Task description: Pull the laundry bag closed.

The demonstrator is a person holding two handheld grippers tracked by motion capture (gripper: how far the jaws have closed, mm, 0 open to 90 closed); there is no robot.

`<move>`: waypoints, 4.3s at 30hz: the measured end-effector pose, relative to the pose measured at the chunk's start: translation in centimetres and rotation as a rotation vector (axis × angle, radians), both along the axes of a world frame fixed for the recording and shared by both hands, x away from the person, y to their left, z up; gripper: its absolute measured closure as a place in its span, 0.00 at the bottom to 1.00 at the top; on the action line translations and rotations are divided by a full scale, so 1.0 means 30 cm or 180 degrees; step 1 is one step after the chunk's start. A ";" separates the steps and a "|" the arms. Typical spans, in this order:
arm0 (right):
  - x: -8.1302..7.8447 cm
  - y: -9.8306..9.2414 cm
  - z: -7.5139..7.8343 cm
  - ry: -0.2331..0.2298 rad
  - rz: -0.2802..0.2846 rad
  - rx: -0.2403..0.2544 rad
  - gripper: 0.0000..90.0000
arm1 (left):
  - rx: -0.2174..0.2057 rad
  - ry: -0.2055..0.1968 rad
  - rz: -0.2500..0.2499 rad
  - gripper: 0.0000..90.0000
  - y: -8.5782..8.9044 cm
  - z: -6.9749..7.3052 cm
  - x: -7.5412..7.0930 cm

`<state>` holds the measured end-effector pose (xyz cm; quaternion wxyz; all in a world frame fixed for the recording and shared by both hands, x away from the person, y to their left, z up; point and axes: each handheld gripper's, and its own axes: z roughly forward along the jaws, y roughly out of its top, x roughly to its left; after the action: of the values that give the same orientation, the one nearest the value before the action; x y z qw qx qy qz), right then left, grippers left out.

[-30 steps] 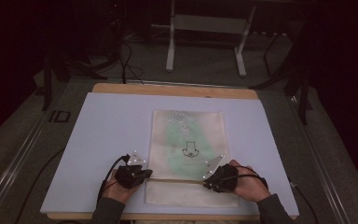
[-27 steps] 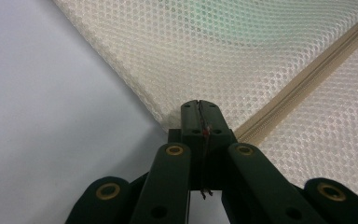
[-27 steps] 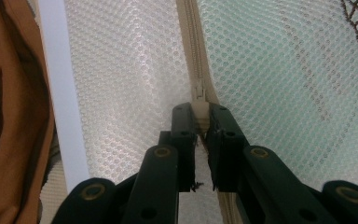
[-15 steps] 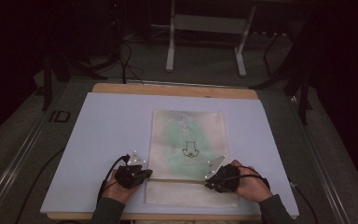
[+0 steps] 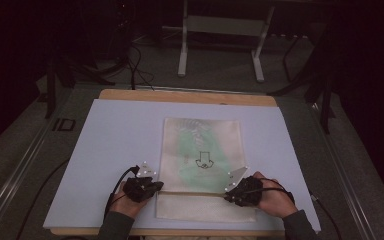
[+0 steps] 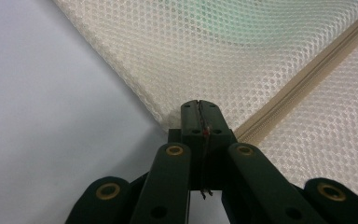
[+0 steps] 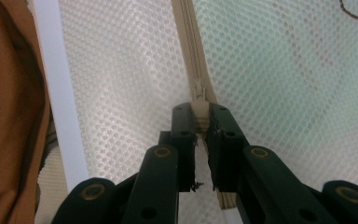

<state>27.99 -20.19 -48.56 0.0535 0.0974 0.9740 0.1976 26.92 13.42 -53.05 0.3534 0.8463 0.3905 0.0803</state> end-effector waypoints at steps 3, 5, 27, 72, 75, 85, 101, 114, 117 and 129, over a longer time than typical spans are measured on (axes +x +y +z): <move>-0.001 -0.005 0.002 0.0011 -0.0009 0.0030 0.91 | -0.0001 0.0000 0.0000 1.00 0.000 0.000 0.000; -0.001 -0.004 0.001 0.0000 0.0004 0.0016 0.91 | -0.0002 0.0000 0.0002 1.00 0.000 0.000 0.000; 0.004 -0.051 0.000 0.0006 -0.0067 0.0086 0.91 | 0.0010 0.0004 -0.0004 1.00 0.001 0.000 0.001; -0.003 -0.196 -0.004 0.0011 -0.0410 0.0268 0.91 | 0.0024 -0.0005 -0.0007 0.99 -0.001 0.001 -0.001; -0.002 -0.207 -0.005 0.0027 -0.0438 0.0284 0.91 | 0.0023 -0.0004 -0.0008 0.99 0.000 0.001 -0.001; -0.005 -0.244 -0.006 0.0054 -0.0525 0.0327 0.91 | 0.0032 -0.0002 -0.0015 1.00 -0.001 0.002 0.000; -0.012 -0.337 -0.027 0.0028 -0.0814 0.0252 1.00 | 0.0037 0.0002 -0.0011 0.99 -0.002 0.002 0.000; 0.000 -0.345 -0.030 0.0010 -0.0858 0.0459 0.91 | -0.0011 -0.0083 0.0023 0.95 -0.002 0.012 -0.011; 0.001 -0.350 -0.025 0.0006 -0.0866 0.0509 0.90 | -0.0053 -0.0158 0.0035 0.95 0.004 0.019 -0.016; 0.014 -0.396 -0.010 -0.0224 -0.1152 0.0738 0.77 | -0.0123 -0.0430 0.0249 0.95 0.051 0.044 -0.022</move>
<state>28.42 -32.05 -48.87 0.1106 0.2693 0.9089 0.2987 26.26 14.96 -51.72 0.3919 0.8160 0.4000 0.1434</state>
